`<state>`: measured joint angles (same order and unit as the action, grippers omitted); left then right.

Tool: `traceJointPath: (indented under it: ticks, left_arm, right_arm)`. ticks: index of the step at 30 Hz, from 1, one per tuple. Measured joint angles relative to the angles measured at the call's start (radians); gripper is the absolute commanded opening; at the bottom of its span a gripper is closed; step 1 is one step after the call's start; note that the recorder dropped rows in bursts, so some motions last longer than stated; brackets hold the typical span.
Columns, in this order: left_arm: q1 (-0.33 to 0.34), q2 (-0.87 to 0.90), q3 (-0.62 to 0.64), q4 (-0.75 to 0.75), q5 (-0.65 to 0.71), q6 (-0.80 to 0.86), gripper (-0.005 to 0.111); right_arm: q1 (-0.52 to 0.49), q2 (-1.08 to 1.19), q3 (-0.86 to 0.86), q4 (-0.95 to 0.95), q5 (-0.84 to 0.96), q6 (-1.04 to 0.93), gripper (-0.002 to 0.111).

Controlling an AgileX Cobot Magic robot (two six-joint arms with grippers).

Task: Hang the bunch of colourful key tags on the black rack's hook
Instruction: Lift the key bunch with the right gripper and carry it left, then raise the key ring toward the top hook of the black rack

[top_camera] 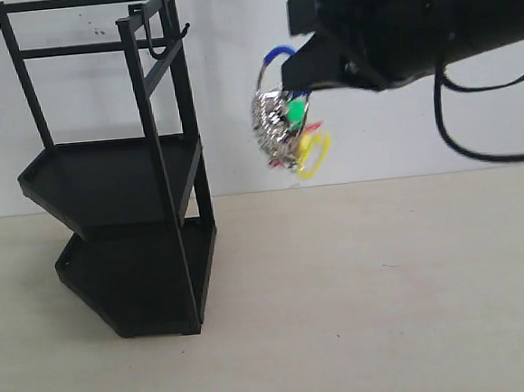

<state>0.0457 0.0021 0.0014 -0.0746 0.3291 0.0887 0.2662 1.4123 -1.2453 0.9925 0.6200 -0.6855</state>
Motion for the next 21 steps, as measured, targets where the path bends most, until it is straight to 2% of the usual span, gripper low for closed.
traceJointPath:
  ticks: [3, 7, 13, 17, 21]
  left_arm:
    - [0.0, 0.0, 0.0, 0.0, 0.0, 0.0, 0.004]
    - [0.0, 0.0, 0.0, 0.0, 0.0, 0.0, 0.004]
    - [0.0, 0.0, 0.0, 0.0, 0.0, 0.0, 0.004]
    - [0.0, 0.0, 0.0, 0.0, 0.0, 0.0, 0.004]
    - [0.0, 0.0, 0.0, 0.0, 0.0, 0.0, 0.004]
  right_arm:
    - [0.024, -0.002, 0.002, -0.014, -0.02, 0.0, 0.0]
    - [0.024, -0.024, 0.002, 0.044, -0.167, 0.017, 0.0]
    - [0.053, -0.028, 0.002, -0.082, -0.12, 0.04, 0.0]
    - [0.062, -0.03, 0.002, -0.095, -0.228, 0.13, 0.0]
    - [0.112, -0.023, 0.002, -0.119, -0.181, 0.086, 0.0]
